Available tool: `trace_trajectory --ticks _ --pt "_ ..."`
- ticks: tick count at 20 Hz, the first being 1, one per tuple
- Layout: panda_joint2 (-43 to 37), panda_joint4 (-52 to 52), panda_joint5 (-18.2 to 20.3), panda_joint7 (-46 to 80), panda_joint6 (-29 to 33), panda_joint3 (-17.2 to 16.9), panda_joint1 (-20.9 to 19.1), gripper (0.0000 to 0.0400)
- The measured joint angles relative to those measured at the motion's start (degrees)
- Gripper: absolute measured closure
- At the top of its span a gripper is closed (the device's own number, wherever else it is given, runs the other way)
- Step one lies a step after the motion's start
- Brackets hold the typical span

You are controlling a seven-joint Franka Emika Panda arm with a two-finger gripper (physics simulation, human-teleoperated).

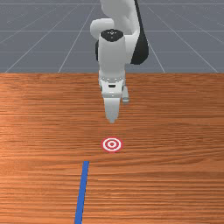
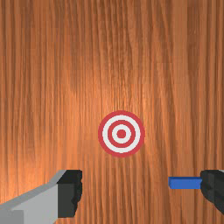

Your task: Pull the pivot to the target area

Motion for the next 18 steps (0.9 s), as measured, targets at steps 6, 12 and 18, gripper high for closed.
trace_trajectory --ticks 6,12,18 --pt "11.3 25.4 0.2 1.5 -14.6 -0.3 0.2 0.0223" --pt "10.9 24.7 0.0 -0.3 -14.3 0.1 0.0 0.0011" --pt "11.2 25.1 -1.3 1.1 -14.5 -0.8 0.5 0.0001"
